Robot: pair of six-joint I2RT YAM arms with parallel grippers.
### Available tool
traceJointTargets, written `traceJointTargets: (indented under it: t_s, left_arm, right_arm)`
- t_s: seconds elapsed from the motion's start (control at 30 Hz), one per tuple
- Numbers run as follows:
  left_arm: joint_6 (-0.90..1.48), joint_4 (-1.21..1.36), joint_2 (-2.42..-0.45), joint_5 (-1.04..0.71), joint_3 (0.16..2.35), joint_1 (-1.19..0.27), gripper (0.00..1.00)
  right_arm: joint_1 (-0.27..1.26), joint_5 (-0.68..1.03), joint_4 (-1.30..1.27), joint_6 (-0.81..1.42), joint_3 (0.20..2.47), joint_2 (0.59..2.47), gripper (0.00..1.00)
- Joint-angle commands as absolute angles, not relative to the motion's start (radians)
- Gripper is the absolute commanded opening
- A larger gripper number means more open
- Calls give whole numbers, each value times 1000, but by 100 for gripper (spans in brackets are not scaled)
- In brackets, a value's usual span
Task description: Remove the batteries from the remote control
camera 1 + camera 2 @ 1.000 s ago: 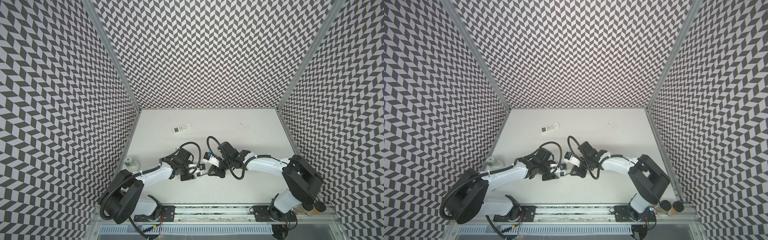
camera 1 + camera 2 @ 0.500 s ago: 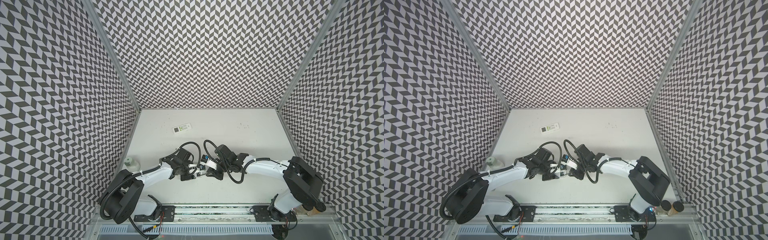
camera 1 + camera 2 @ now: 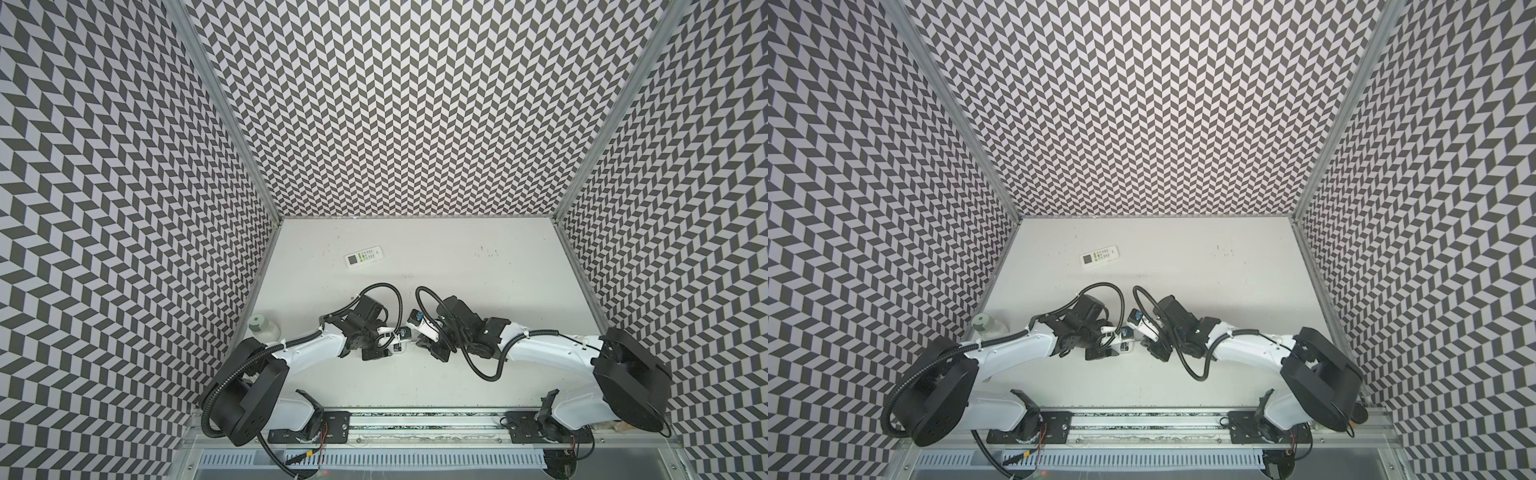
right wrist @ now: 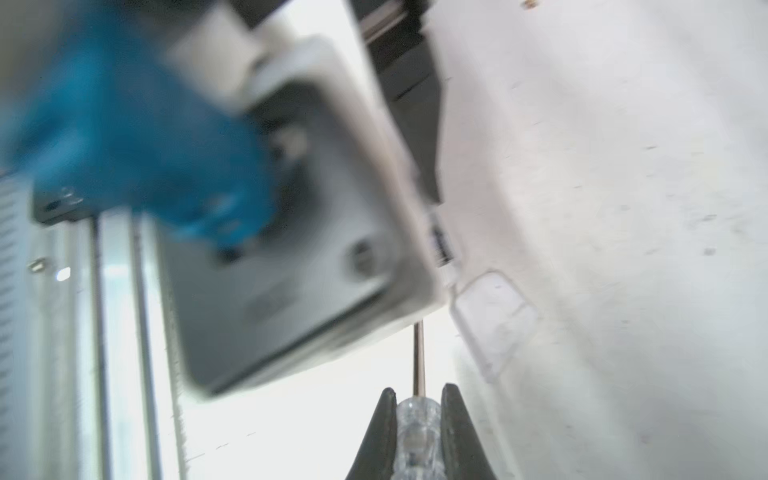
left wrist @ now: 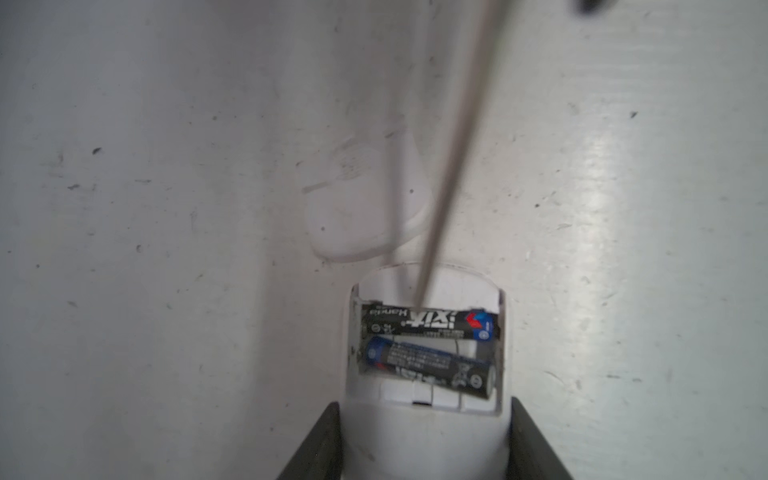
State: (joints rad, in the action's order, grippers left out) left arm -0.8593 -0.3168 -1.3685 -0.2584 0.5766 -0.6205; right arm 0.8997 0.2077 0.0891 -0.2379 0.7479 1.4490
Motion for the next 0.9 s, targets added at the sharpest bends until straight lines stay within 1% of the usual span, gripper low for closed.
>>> traceJointTargets:
  t_s: [0.0,0.2,0.3,0.5,0.73,0.87]
  left_arm:
    - [-867,-405,-1389,-296,568,-629,40]
    - [-864,-408,-1388,-291,570,-629,40]
    - [-871,-399,-1390,-287,562,-629,40]
    - [-863,-398,-1399,-293,571,-629,40]
    - [-863,-397,-1402,-292,576,-630,40]
    - [-856,-406,-1397,-294,582,-632,40]
  right_arm:
    - [891,115,-62,-222,748,1418,0]
    - [888,153,-59,-219,740,1411,0]
    - [865,258,-42,-229,718,1386,0]
    - [836,481,110,-306,731,1410,0]
    - [836,552,141,-331,773,1499,0]
    - [839,542,174,-349,800,1534,0]
